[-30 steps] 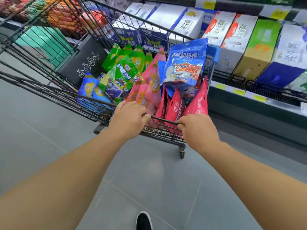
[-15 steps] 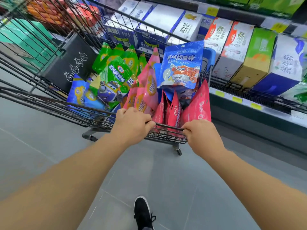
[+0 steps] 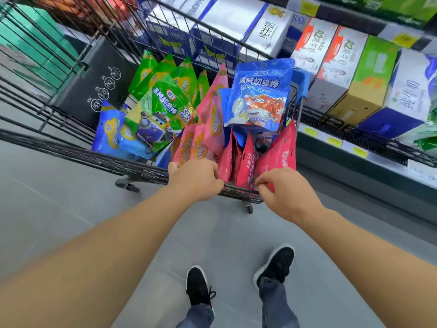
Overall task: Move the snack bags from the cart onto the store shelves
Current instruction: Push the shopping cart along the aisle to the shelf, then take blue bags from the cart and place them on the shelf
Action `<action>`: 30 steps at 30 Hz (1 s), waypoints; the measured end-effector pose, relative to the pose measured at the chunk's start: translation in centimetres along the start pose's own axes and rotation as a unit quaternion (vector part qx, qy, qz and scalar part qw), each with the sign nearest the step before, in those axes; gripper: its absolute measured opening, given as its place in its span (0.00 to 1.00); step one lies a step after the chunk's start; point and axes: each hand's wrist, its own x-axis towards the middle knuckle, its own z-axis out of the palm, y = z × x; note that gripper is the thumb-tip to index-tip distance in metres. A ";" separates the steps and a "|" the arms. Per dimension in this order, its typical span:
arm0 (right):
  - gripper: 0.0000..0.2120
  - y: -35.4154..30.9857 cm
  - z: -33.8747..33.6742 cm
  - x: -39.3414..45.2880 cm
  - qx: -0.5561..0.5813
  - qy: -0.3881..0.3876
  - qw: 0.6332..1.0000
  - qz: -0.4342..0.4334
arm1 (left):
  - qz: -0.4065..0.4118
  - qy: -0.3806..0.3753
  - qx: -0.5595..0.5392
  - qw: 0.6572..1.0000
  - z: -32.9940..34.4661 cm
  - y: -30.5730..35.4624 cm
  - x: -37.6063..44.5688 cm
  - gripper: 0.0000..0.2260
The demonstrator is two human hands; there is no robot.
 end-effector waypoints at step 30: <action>0.11 8.4 -8.1 21.5 0.218 0.078 0.963 0.139 | -0.073 0.073 -0.210 0.972 -3.8 8.1 14.3 0.26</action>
